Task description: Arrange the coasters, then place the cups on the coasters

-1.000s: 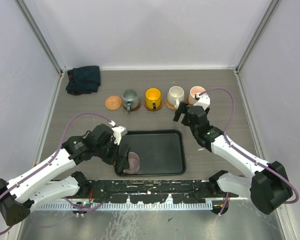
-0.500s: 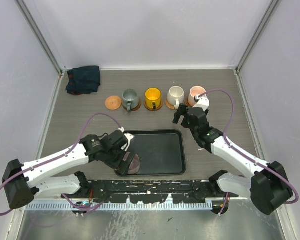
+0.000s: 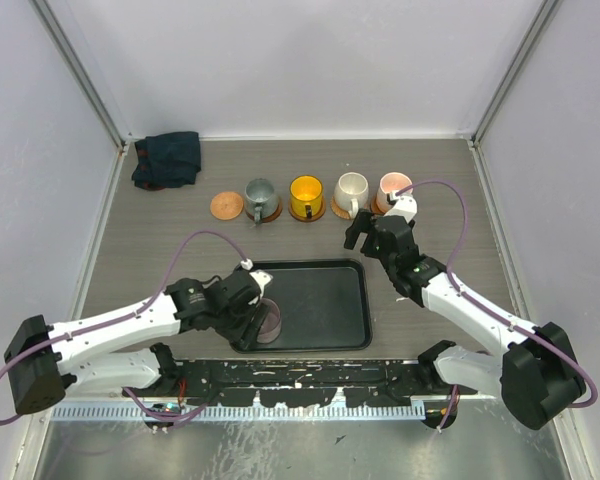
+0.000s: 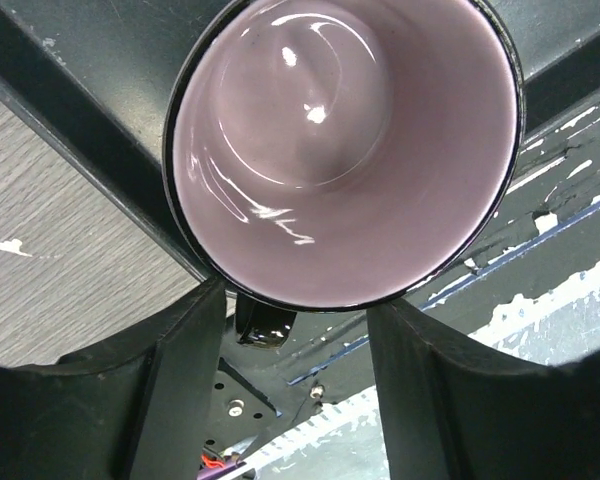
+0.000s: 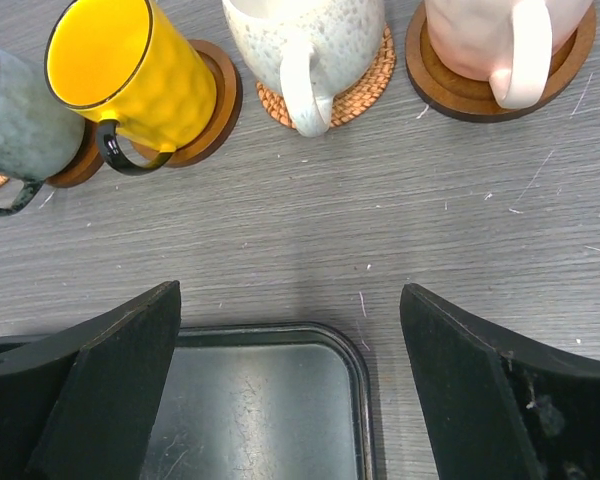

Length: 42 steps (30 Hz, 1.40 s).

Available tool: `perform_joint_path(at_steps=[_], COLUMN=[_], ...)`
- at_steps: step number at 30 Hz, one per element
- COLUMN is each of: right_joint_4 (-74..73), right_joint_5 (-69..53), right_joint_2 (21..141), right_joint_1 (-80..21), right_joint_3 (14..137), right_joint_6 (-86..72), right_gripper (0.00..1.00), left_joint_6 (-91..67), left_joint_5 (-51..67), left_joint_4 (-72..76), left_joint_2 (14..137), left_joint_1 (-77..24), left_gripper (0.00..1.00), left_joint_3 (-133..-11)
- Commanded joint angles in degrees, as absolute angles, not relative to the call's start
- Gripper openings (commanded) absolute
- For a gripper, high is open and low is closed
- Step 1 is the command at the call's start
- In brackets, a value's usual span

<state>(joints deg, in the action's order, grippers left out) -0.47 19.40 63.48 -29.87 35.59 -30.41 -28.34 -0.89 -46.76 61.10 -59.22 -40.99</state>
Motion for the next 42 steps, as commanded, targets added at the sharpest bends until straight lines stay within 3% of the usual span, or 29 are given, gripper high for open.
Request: perform_joint_path(at_steps=[1,18,28,42], right_joint_4=[2.4,3.0,3.9,4.2], right_joint_5=[18.8,16.6,15.4,15.6], right_joint_2=[62.5,64.4,66.1,66.6], right_joint_1=[-29.6,-29.6,-29.6,-29.6], right_joint_3=[35.6,36.3,36.6,35.7], right_joint_6=[-31.5,-32.3,-32.6,-32.8], right_gripper=[0.94,0.93,0.93,0.93], left_joint_6=[-29.7,-29.7,-30.1,-28.9], left_joint_5=[-2.8,-10.2,-11.9,-14.6], left_joint_4=[-41.6,-34.3,-33.4,-31.9], left_joint_2=[59.2,58.3,61.2,66.7], left_joint_1=[-60.3,-62.0,-62.0,-62.0], left_gripper=[0.57,0.52,0.43,0.44], left_joint_3=[-39.6,-36.0,-36.9,-39.7])
